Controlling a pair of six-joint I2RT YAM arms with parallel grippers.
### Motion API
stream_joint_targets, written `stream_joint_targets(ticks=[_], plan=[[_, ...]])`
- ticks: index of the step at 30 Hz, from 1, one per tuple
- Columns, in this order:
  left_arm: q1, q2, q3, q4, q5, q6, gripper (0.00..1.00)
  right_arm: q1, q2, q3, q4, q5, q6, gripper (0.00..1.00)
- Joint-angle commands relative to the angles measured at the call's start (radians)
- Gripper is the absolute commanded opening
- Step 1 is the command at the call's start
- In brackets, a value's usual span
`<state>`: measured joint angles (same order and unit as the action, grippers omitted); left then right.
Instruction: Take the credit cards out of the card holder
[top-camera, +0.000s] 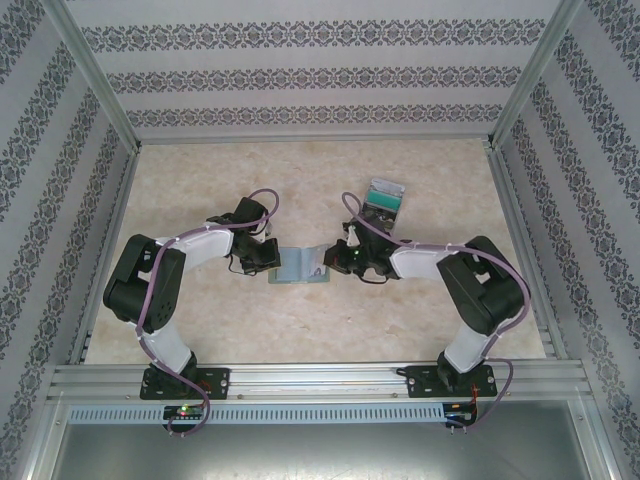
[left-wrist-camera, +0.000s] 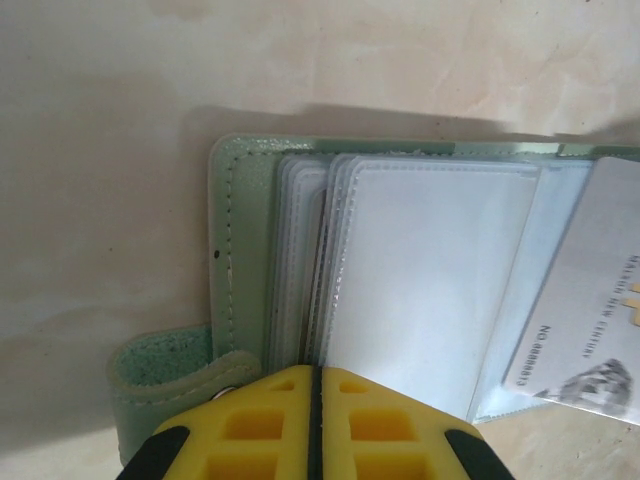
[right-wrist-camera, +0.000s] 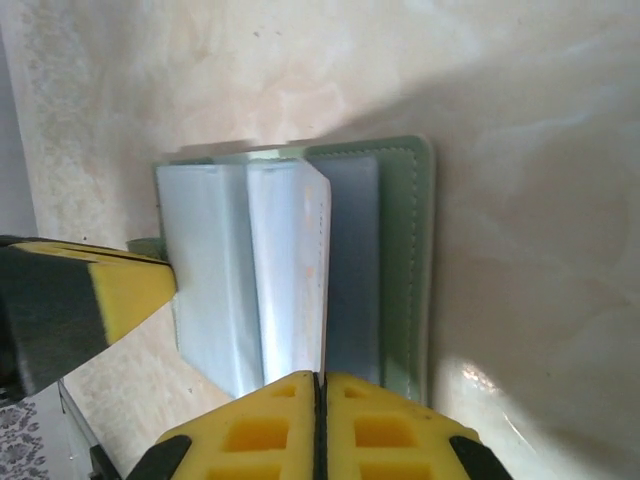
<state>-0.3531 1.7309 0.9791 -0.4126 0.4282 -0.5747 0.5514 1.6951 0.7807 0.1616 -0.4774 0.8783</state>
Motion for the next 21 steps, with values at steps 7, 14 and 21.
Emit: stream_joint_targets(ticks=[7,14,21], plan=[[0.007,-0.06,0.07,-0.1,-0.04,0.047,0.04,-0.015,-0.219,0.131,-0.379,0.162,-0.255,0.0],[0.007,-0.187,0.104,-0.068,-0.041,0.07,0.59,-0.058,-0.343,0.239,-0.593,0.365,-0.49,0.0],[0.007,-0.28,0.109,-0.043,-0.068,0.101,0.86,-0.074,-0.414,0.264,-0.632,0.481,-0.937,0.0]])
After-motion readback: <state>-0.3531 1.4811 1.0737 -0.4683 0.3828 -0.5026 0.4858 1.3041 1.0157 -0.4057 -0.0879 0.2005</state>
